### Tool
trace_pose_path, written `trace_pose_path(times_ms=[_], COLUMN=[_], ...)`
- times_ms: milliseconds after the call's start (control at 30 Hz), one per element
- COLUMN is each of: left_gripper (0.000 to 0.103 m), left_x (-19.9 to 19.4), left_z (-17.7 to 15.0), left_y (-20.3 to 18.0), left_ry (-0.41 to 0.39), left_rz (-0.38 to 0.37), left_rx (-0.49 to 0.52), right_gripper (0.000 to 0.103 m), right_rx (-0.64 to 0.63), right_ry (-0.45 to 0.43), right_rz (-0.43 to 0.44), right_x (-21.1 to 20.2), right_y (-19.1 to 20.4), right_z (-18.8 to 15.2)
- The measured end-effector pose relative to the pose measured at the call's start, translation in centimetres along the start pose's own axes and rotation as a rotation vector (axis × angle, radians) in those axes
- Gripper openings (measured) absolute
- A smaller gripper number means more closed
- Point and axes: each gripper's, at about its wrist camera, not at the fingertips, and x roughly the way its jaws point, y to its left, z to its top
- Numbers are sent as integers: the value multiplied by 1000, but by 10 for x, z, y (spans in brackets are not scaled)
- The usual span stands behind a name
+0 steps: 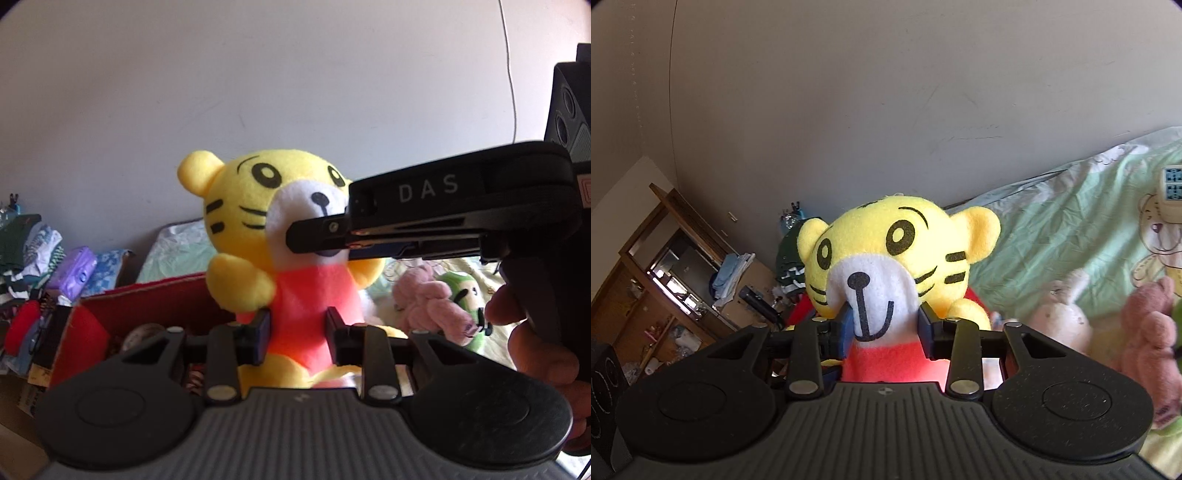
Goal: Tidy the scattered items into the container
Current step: 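Carry the tiger plush with the right gripper over the red box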
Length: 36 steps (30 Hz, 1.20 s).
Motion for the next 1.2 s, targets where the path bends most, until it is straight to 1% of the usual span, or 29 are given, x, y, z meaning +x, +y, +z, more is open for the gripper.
trace_pose_path(times_ms=[67,200,367,567,667,733,767,867,1067,1133,1200], left_gripper=[29,29,29,29,29,17,12,13,13,13,14], left_x=[0,10,25,36,44,52,55,58,50,50,49], left_z=[1,-6,-24,-48,-60,-67,-70,-74,-78,-79,-79], left_y=[27,86,153,203,214,218,220,221,211,211,209], left_ry=[-8,11,91,163,200,222,233,229,214,213,207], left_rz=[22,55,79,69,69,65,53,38,-3,-17,-35], left_rx=[0,-4,-1,8,20,28,28,29,39,42,45], right_gripper=[39,40,40,40,41,42,44,45,45,45,45], right_rx=[8,63,109,189,218,220,219,219,216,262,299], right_ry=[-1,8,44,101,133,158,169,163,198,221,262], right_rz=[13,34,24,8,-6,-24,-32,-43,-67,-44,-3], right_x=[25,80,144,188,202,209,212,211,203,204,216], right_y=[15,37,60,67,66,67,68,68,64,57,51], right_z=[0,-12,-40,-65,-76,-83,-86,-89,-87,-87,-86])
